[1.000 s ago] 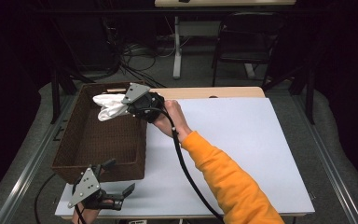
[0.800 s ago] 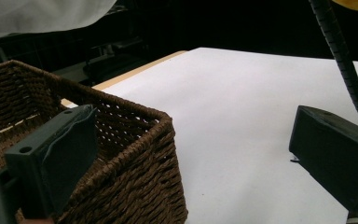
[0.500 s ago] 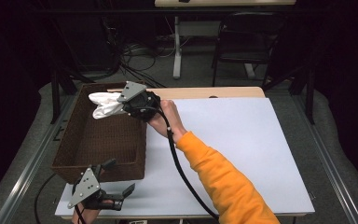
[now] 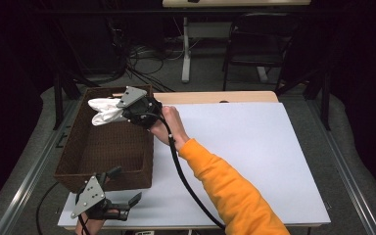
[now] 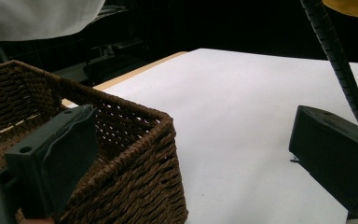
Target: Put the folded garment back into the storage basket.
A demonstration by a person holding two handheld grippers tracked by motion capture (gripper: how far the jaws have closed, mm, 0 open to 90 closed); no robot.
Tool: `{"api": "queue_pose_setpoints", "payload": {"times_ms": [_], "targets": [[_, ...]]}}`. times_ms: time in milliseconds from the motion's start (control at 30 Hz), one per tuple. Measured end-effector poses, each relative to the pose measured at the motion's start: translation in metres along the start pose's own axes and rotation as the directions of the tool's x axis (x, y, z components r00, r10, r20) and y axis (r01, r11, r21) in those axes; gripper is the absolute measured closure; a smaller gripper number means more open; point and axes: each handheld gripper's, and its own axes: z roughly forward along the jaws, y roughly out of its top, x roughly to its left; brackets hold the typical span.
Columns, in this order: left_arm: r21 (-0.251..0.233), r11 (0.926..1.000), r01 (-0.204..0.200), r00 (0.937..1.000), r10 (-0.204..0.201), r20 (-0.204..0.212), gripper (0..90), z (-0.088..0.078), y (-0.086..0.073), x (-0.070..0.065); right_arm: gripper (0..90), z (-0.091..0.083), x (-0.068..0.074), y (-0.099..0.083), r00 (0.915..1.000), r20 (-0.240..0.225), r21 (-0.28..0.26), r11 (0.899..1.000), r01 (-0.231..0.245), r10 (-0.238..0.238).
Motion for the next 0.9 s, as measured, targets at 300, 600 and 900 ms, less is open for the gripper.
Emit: {"api": "queue_pose_setpoints", "payload": {"times_ms": [300, 600, 900], "targets": [[0.001, 1.0, 0.0, 1.0, 0.0, 0.002, 1.1, 0.0, 0.0, 0.0, 74.8, 0.007, 0.004, -0.001, 0.9999, -0.007, 0.006, 1.0, -0.013, 0.013], [-0.001, 1.0, 0.0, 1.0, 0.0, 0.001, 1.1, 0.0, 0.0, 0.0, 74.7, 0.016, 0.01, 0.002, 0.9996, -0.022, -0.001, 1.0, -0.017, 0.017], [-0.003, 1.0, 0.002, 1.0, -0.002, 0.002, 1.1, 0.0, 0.0, 0.0, 74.8, 0.023, 0.015, 0.004, 0.9993, -0.03, -0.001, 1.0, -0.023, 0.023]]}}
